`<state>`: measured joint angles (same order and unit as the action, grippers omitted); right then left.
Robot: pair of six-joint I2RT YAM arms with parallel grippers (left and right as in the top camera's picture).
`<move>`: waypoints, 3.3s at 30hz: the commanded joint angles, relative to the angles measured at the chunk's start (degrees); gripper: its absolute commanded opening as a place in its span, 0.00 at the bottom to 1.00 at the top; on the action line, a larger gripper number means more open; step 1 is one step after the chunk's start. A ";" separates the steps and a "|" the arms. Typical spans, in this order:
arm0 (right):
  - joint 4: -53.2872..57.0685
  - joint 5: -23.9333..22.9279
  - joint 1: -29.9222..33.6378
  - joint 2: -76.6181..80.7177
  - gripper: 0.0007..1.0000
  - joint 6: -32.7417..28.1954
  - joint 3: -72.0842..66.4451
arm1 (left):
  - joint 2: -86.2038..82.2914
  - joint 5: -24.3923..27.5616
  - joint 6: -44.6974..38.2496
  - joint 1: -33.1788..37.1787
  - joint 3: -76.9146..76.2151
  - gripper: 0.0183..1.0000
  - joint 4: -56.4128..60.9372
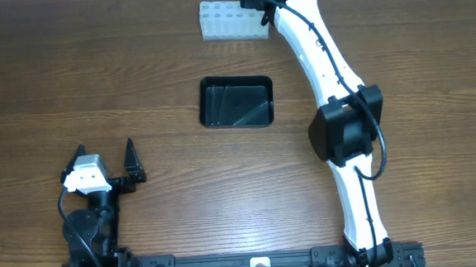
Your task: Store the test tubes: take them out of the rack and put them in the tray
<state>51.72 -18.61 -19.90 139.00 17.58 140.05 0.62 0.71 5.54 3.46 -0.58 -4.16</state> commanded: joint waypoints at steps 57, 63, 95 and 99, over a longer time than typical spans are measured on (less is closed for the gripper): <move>-12.72 4.15 -0.81 8.20 0.60 -5.03 1.05 | -0.20 0.79 -0.63 0.28 0.24 1.00 -0.24; -12.68 4.15 -0.81 8.20 0.31 -5.03 1.05 | -0.20 0.79 -0.63 0.28 0.24 1.00 -0.24; -12.57 0.48 -2.80 5.03 0.03 -5.27 1.36 | -0.20 0.79 -0.63 0.28 0.24 1.00 -0.24; -13.20 -0.83 -2.69 3.04 0.03 -7.80 1.36 | -0.20 0.79 -0.63 0.28 0.24 1.00 -0.24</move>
<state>38.94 -16.69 -22.35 146.69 11.75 140.05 0.62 0.71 5.56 3.46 -0.58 -4.16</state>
